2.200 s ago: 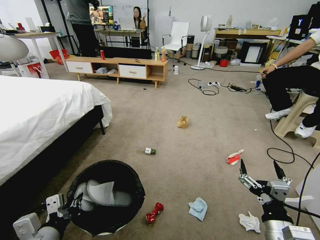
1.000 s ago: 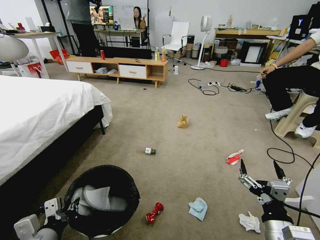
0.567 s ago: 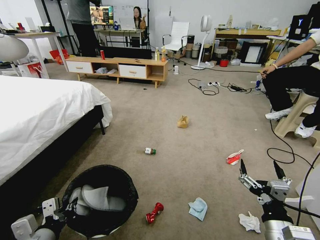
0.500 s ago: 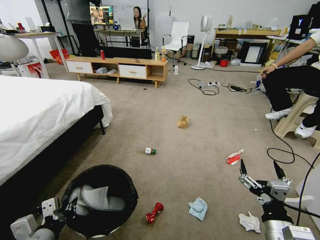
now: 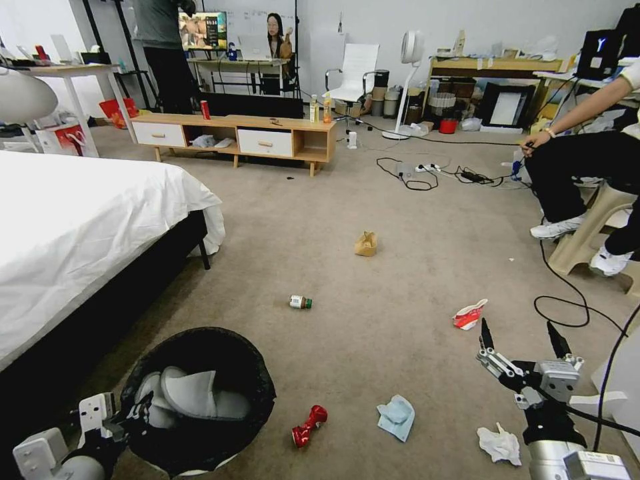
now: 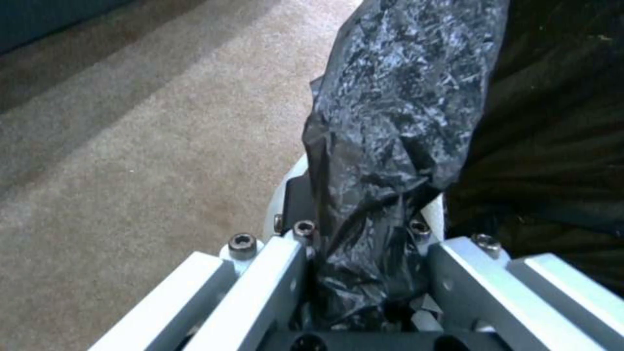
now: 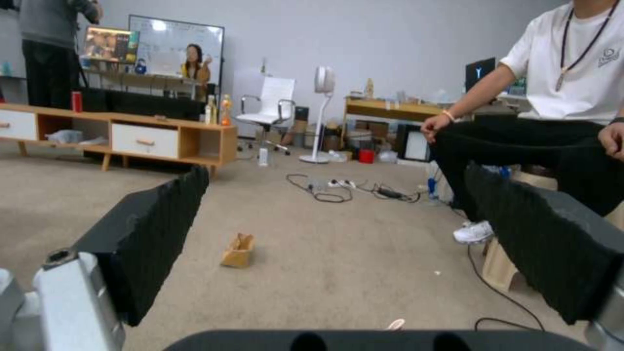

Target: Pick up the trash bin and place the garbage on the floor into it.

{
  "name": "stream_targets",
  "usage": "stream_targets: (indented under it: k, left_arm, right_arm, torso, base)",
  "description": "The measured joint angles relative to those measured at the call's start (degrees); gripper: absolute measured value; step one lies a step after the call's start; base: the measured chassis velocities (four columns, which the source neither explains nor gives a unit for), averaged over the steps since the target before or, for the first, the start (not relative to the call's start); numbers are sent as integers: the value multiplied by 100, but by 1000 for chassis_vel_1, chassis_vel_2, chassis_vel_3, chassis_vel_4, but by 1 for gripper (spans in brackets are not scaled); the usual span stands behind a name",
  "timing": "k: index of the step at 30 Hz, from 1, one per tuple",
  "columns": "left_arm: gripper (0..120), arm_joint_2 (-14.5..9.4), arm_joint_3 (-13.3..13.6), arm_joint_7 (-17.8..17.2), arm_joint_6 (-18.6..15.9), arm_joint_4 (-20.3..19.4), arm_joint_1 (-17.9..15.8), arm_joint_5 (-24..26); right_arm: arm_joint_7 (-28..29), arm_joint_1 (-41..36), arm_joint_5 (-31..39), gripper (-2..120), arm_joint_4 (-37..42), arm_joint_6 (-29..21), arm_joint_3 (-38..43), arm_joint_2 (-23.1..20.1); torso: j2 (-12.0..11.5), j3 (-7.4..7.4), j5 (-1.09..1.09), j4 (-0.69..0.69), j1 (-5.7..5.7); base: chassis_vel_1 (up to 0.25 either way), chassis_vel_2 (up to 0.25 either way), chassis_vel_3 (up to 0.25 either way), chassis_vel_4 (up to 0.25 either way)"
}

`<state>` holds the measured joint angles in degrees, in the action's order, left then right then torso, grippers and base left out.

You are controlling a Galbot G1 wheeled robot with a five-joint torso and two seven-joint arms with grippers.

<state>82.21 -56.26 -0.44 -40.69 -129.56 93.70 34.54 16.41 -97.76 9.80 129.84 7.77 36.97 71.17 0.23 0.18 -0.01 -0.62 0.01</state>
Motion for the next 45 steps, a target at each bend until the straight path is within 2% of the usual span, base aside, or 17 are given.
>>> stream_targets:
  k: [17, 25, 33, 45]
  left_arm:
    - [7, -16, 49, 90, 79, -150, 136, -103]
    - [7, 92, 143, 146, 188, -239, 164, -351]
    - [7, 321, 312, 227, 271, -527, 270, -691]
    - [7, 471, 502, 282, 400, -642, 312, -1053]
  right_arm:
    - [0, 0, 0, 100, 0, 0, 0, 0]
    - [0, 0, 0, 100, 0, 0, 0, 0]
    - [0, 1, 0, 100, 0, 0, 0, 0]
    - [0, 0, 0, 100, 0, 0, 0, 0]
  torso:
    - [0, 0, 1, 0, 0]
    - [0, 0, 0, 0, 0]
    - [0, 0, 1, 0, 0]
    - [0, 0, 0, 0, 0]
  base:
    - [0, 0, 0, 0]
    - [0, 0, 0, 0]
    - [0, 0, 0, 0]
    - [0, 0, 0, 0]
